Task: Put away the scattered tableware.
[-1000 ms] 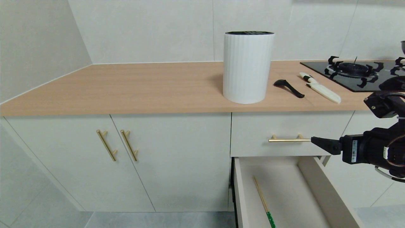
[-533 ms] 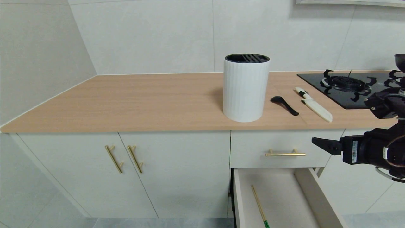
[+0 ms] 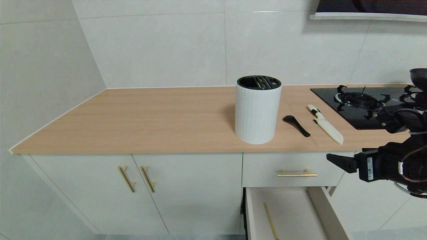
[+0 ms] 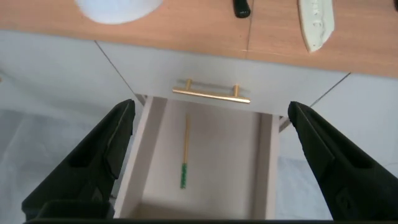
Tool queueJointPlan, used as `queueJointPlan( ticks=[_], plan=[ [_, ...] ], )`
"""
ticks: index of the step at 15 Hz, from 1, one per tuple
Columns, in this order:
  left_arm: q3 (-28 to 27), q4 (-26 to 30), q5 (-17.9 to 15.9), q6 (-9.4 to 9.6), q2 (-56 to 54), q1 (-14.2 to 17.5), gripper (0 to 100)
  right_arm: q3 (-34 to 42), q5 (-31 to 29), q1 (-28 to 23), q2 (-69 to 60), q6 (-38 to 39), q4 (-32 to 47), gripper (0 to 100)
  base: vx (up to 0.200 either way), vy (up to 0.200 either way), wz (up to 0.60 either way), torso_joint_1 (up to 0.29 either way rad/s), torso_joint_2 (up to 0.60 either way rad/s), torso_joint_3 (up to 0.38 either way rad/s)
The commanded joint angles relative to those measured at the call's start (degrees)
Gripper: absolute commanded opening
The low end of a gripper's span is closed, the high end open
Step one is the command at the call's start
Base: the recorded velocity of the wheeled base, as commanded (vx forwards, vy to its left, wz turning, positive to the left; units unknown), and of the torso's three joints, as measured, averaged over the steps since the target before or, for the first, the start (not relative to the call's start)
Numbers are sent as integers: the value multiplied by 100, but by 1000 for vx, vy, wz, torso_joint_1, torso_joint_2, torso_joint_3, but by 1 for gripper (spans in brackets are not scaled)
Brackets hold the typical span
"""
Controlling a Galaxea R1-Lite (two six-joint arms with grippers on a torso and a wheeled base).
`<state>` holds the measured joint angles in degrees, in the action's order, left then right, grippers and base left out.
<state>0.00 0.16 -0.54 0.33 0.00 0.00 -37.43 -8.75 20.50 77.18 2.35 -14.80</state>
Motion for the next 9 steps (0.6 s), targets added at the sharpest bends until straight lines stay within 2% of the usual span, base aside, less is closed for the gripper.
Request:
queueJointPlan(
  ticks=[1,3,4,5,9],
  plan=[
    [0,2,1,2,0,0,100,25,5,6,210,-86,-67,100,0,0,0,36,-85,-56],
    [0,2,1,2,0,0,100,-81,5,-3,509,-86,-454,100,0,0,0,0,0,0],
    [0,2,1,2,0,0,100,-265,32,-11,966,-103,-1227,100,0,0,0,0,0,0],
    [0,2,1,2,0,0,100,-467,40,-55,1300,-165,-1535,100,0,0,0,0,0,0],
    [0,2,1,2,0,0,100,-1496,40,-126,2354,-455,-1631,100,0,0,0,0,0,0]
  ],
)
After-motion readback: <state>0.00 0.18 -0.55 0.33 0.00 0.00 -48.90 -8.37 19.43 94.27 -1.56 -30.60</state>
